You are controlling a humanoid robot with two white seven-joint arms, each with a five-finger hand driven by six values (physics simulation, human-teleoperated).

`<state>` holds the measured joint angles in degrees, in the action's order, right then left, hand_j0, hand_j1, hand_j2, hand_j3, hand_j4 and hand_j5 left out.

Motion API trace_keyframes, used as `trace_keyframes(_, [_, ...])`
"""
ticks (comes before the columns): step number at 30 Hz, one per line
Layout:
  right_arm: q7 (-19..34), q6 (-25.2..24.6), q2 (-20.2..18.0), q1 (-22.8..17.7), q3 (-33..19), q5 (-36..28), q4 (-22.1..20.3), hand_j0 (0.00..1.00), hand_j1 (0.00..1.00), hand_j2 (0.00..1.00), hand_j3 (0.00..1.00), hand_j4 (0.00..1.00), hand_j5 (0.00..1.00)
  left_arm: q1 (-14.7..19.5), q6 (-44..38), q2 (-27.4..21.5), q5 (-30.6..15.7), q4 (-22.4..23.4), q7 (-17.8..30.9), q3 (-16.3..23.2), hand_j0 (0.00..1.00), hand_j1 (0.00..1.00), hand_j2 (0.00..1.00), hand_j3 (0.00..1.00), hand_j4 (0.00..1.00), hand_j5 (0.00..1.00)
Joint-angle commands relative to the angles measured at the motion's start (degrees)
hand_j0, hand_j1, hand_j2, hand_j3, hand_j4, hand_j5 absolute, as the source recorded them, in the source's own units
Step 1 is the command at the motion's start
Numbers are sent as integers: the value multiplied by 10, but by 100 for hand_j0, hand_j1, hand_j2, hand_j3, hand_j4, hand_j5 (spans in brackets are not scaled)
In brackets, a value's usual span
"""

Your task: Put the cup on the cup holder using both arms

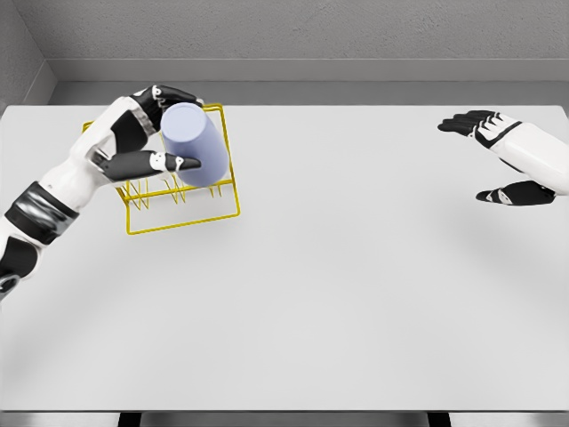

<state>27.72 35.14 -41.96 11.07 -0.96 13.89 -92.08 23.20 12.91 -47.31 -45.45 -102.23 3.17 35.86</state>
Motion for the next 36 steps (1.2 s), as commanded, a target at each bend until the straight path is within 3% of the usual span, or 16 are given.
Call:
trace_keyframes(1, [0,-1,-1,0,0,-4,1,100,100,100,100,100,100,1,0,-1,-2,1,0,-1,59,59,59,59,59,59])
trace_keyframes(14, [0,-1,-1,0,0,-4,1,100,100,100,100,100,100,-7,0,4,-2,4,0,0,60,60,60,60,60,60])
trace_keyframes(17, [0,-1,-1,0,0,-4,1,100,100,100,100,100,100,-5,-3,-1,1,4,0,0,81,81,81,81,81,81])
trace_keyframes(22, [0,-1,-1,0,0,-4,9,100,100,100,100,100,100,-4,-4,-1,6,5,1,0,99,99,99,99,99,99])
trace_keyframes(36, [0,-1,-1,0,-1,-4,14,100,100,100,100,100,100,-1,1,-10,11,-6,1,1,100,100,100,100,100,100])
